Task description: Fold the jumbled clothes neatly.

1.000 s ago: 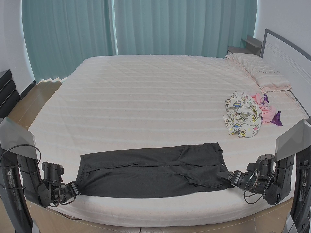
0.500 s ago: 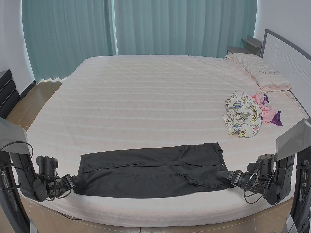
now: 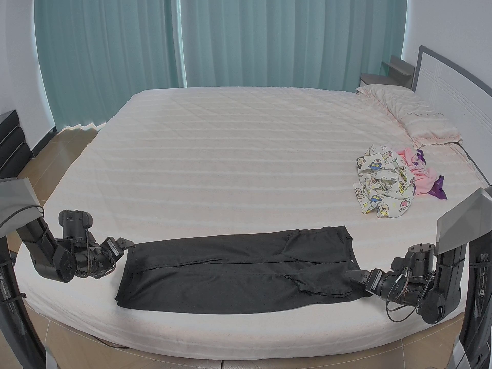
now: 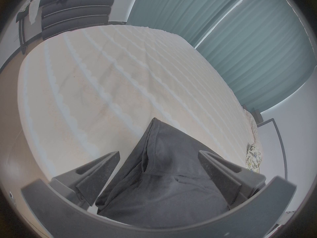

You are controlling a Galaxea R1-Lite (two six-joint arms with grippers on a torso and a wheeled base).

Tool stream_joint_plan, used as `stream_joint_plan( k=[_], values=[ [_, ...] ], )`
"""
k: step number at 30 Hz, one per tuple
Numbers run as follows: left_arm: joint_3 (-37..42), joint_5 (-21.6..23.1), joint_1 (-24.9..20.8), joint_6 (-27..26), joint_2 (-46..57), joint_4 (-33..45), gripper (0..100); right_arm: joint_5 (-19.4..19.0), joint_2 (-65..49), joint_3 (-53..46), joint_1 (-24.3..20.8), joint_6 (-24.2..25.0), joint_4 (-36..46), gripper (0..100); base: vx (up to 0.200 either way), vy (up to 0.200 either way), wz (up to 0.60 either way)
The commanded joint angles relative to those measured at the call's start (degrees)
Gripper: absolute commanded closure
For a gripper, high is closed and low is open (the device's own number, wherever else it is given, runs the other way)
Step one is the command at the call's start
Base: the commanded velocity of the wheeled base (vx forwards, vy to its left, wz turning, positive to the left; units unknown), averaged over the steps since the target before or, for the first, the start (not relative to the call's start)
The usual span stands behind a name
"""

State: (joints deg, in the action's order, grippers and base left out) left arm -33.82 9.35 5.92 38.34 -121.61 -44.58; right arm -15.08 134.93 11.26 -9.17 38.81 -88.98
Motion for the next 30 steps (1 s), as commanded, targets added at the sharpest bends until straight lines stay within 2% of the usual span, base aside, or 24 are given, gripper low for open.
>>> stream_joint_plan(
  k=[1, 14, 15, 30],
  values=[
    [-3.01, 0.41, -0.04, -0.02, -3.63, 0.37, 0, -0.04, 0.16, 0.07, 0.11, 0.12, -0.85, 0, 0.0, 0.0, 0.0],
    [-1.87, 1.64, -2.76, -0.02, -4.77, 0.46, 0, -0.04, 0.16, 0.16, 0.2, -0.06, -0.85, 0, 0.0, 0.0, 0.0],
    [-1.69, 1.64, -2.85, -0.02, -4.86, 0.46, 100, -0.04, 0.16, 0.16, 0.2, 0.12, -0.85, 0, 0.0, 0.0, 0.0],
    [-3.45, 1.02, -2.32, 0.07, -3.54, 0.28, 100, 0.05, -0.1, 0.25, 0.29, 0.12, -0.85, 0, 0.0, 0.0, 0.0]
  ],
)
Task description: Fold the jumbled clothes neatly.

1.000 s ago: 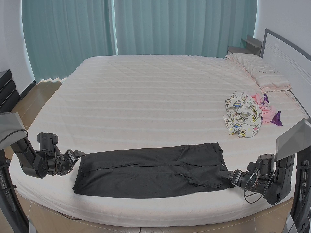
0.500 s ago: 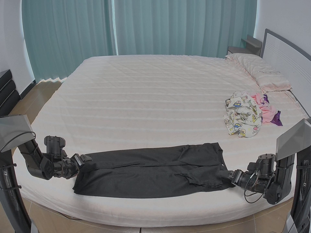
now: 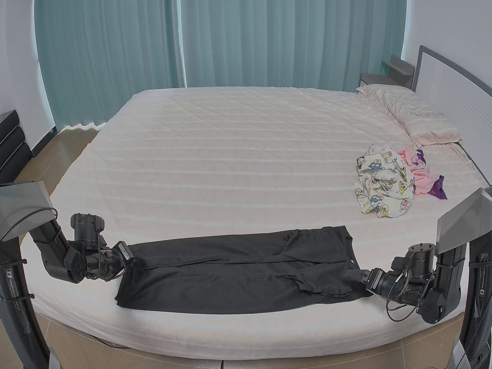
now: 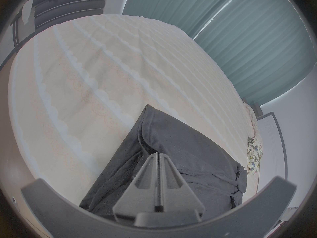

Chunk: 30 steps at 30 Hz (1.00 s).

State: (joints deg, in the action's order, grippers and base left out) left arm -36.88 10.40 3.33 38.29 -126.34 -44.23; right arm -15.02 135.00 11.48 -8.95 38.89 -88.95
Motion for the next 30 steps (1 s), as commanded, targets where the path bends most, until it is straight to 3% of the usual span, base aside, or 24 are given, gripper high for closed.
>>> stream_joint_plan(
  k=[1, 14, 15, 30],
  values=[
    [-0.39, -0.03, 0.28, 0.12, 1.27, -0.07, 100, -0.01, -0.17, 0.03, -0.02, 0.05, -0.87, 0, 0.0, 0.0, 0.0],
    [-0.21, 0.41, 0.71, -0.41, 1.19, 1.34, 100, -0.01, -0.17, 0.12, -0.02, 1.1, -0.87, 0, 0.0, 0.0, 0.0],
    [-0.21, 0.41, 0.8, -0.41, 1.1, 1.25, 0, -0.01, -0.09, 0.12, -0.02, 1.1, -0.87, 0, 0.0, 0.0, 0.0],
    [1.54, 1.2, 1.07, 0.03, 1.63, 0.81, 0, -0.01, 0.0, 0.12, -0.02, 1.19, -0.87, 0, 0.0, 0.0, 0.0]
  ],
)
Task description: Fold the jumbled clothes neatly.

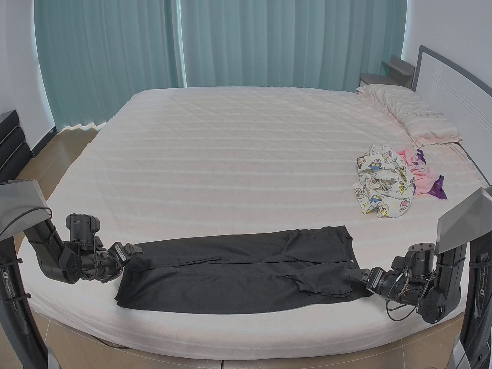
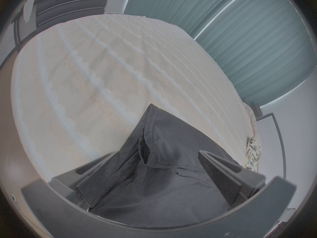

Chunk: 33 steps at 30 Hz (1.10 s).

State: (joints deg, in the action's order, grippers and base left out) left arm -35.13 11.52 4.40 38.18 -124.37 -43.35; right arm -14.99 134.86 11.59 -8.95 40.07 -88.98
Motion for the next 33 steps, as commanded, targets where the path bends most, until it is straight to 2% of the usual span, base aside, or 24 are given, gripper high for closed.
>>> stream_joint_plan(
  k=[1, 11, 12, 16, 18, 19, 20, 23, 27, 28, 30, 33],
  values=[
    [-0.29, 0.08, -0.18, 0.23, -0.96, -0.16, 0, -0.03, 0.14, 0.01, -0.02, 0.01, -0.85, 0, 0.0, 0.0, 0.0],
    [-4.24, -0.53, -0.45, 0.14, -5.71, -1.83, 0, -0.03, 0.14, 0.01, -0.02, 0.01, -0.85, 0, 0.0, 0.0, 0.0],
    [-4.24, -0.53, -0.45, 0.14, -5.71, -1.83, 100, -0.03, 0.14, 0.01, -0.02, 0.01, -0.85, 0, 0.0, 0.0, 0.0],
    [-4.15, -0.53, -0.62, 2.07, -5.18, -1.91, 100, 0.14, -0.3, 0.89, 0.33, 0.18, -0.93, 0, 0.0, 0.0, 0.0],
    [-4.42, -0.62, -0.62, 3.57, -4.83, -2.09, 100, 0.05, -2.76, 1.94, 0.86, 3.17, -0.85, 0, 0.0, 0.0, 0.0],
    [-4.42, -0.62, -0.62, 3.57, -4.83, -2.09, 100, 0.05, -2.76, 1.94, 0.86, 3.17, -0.85, 0, 0.0, 0.0, 0.0],
    [-4.68, -0.62, -0.36, 3.66, -4.74, -2.18, 100, 0.32, -4.08, 3.26, 0.42, 7.13, -0.76, 0, 0.0, 0.0, 0.0],
    [-4.94, -0.71, -0.18, 4.01, -4.74, -2.53, 100, 0.84, -4.35, 4.67, 0.07, 9.41, -0.76, 0, 0.0, 0.0, 0.0],
    [-4.86, -2.12, -0.18, 7.79, -2.9, -5.17, 100, 5.33, -2.15, 7.22, -2.48, 10.47, -0.67, 0, 0.0, 0.0, 0.0],
    [-4.86, -2.12, -0.18, 7.79, -2.9, -5.17, 100, 5.33, -2.15, 7.22, -2.48, 10.47, -0.67, 0, 0.0, 0.0, 0.0],
    [-4.42, -2.2, -0.18, 8.31, -1.67, -6.48, 100, 8.93, -0.3, 9.24, -3.97, 10.47, -0.67, 0, 0.0, 0.0, 0.0],
    [-4.42, -2.2, -0.09, 8.84, -0.52, -6.48, 100, 10.42, 1.45, 11.43, -5.47, 10.38, -0.58, 0, 0.0, 0.0, 0.0]
  ],
)
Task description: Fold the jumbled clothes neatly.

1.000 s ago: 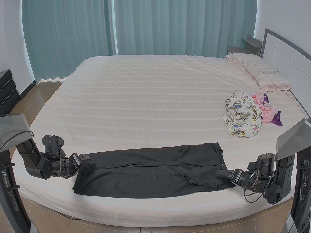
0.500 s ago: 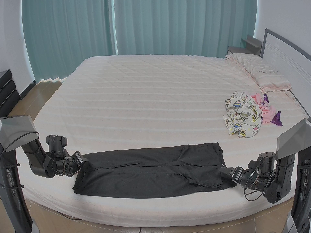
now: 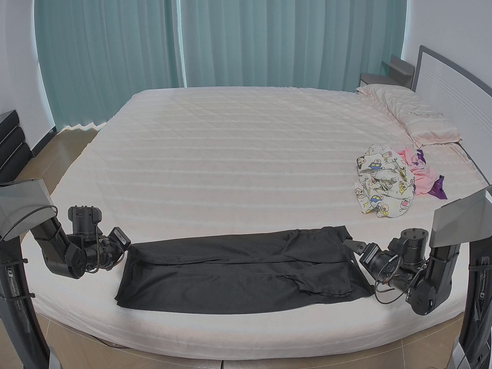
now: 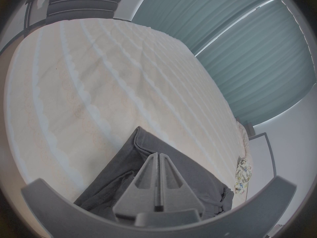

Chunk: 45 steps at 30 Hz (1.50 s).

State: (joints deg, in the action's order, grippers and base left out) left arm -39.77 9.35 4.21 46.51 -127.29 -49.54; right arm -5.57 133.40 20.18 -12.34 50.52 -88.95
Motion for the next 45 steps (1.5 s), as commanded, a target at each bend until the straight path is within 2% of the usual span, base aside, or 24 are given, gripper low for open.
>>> stream_joint_plan(
  k=[1, 9, 24, 31, 36, 43, 44, 45],
  values=[
    [0.21, -0.03, 0.1, 1.04, 2.67, -0.29, 100, 1.35, 3.09, 3.64, -2.25, -0.16, -0.52, 0, 0.0, 0.0, 0.0],
    [0.3, -0.03, 0.89, 2.18, 2.93, -0.29, 100, 1.7, 2.13, 10.94, -1.46, -0.51, 9.5, 0, 0.0, 0.0, 0.0],
    [0.39, -0.03, 0.89, 2.1, 3.02, -0.38, 100, 1.97, 2.74, 16.04, -1.73, -3.14, 14.95, 0, 0.0, 0.0, 0.0],
    [0.39, -0.03, 0.8, 2.1, 3.02, -0.38, 100, 1.97, 5.2, 17.09, -1.64, -7.1, 15.13, 0, 0.0, 0.0, 0.0],
    [0.39, -0.03, 0.89, 2.1, 3.02, -0.29, 100, 1.97, 6.43, 18.23, -1.64, -7.72, 15.48, 0, 0.0, 0.0, 0.0],
    [0.39, -0.03, 0.89, 2.1, 3.19, -0.38, 100, 1.97, 6.87, 21.75, -1.64, -8.42, 19.96, 0, 0.0, 0.0, 0.0],
    [0.39, -0.03, 0.8, 2.1, 3.19, -0.38, 100, 1.97, 6.96, 22.63, -1.64, -8.42, 21.1, 100, 0.0, 0.0, 0.0],
    [0.48, -0.03, 0.89, 2.1, 3.19, -0.38, 100, 1.97, 7.14, 23.33, -1.64, -8.42, 21.81, 100, 0.0, 0.0, 0.0]
  ],
)
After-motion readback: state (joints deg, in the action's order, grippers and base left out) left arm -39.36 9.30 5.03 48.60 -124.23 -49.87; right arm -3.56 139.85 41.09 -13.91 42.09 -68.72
